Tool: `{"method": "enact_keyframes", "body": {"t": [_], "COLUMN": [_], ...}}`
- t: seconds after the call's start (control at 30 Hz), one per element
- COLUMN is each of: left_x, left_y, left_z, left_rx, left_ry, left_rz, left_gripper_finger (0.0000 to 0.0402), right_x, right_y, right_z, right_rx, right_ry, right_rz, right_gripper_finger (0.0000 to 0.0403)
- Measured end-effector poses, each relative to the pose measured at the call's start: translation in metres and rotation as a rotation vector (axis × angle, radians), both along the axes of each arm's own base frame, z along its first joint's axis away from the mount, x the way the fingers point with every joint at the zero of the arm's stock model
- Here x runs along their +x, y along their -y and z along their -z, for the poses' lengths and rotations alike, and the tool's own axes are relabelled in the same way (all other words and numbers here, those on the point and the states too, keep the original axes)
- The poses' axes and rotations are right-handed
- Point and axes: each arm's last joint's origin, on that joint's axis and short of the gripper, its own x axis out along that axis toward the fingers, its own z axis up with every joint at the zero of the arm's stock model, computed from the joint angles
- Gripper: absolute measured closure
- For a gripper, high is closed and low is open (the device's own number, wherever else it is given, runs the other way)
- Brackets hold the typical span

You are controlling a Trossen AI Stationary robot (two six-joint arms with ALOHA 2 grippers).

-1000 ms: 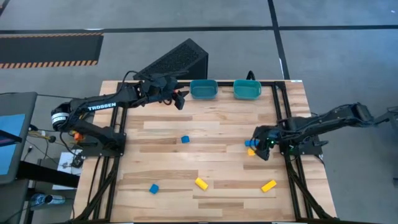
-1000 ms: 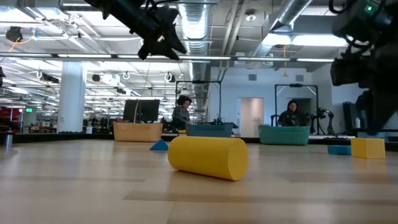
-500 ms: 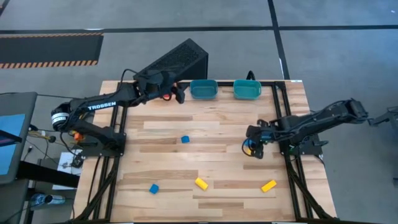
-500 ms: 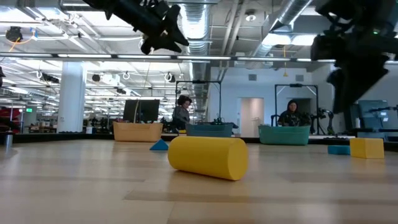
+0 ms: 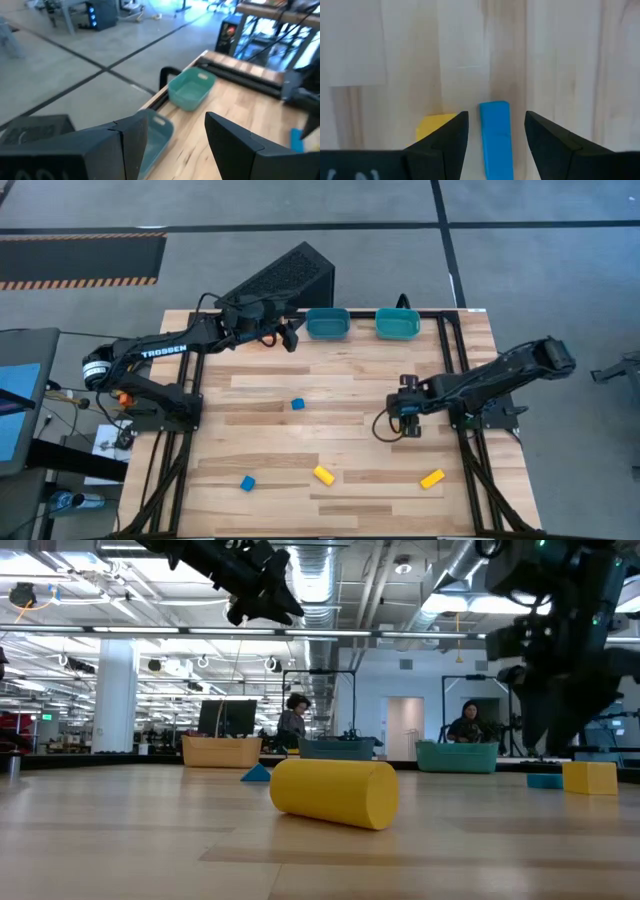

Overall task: Sort & place blocks by color
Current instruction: Put the top right blue block into the blue container

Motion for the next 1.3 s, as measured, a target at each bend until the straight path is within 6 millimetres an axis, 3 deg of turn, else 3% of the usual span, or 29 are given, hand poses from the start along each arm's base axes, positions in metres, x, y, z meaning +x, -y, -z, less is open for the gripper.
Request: {"method": "enact_keyframes", "body": {"t": [0.3,0.63,0.87,1.3], "left_x": [-0.002,-0.007,-0.011,-0.015], "left_y": [-0.002,-0.013,-0.022,-0.026], "left_z": [0.002,0.001,0.001,0.003], "left_rx": [0.013,0.018,0.096,0.135], "left_ry": [-0.032,-0.027,-0.078,-0.144], "left_rz": [-0.029,-0.065,-0.069,-0.036], "left_gripper_finger": [0.0217,0.0217,0.0217,0.0217], "right_x": [0.006,0.006,-0.003,0.002], "right_y": [0.002,0.019,0.025,0.009], "right_z": [0.020,0.002,0.020,0.023], "right_rx": [-0.016,0.091,0.070,0.133], "right_ry": [-0.114,-0.047,-0.120,-0.095], "right_rz": [0.023,0.197,0.249,0.115], "right_gripper_finger": [0.0188,0.0188,0.0188,0.0197]}}
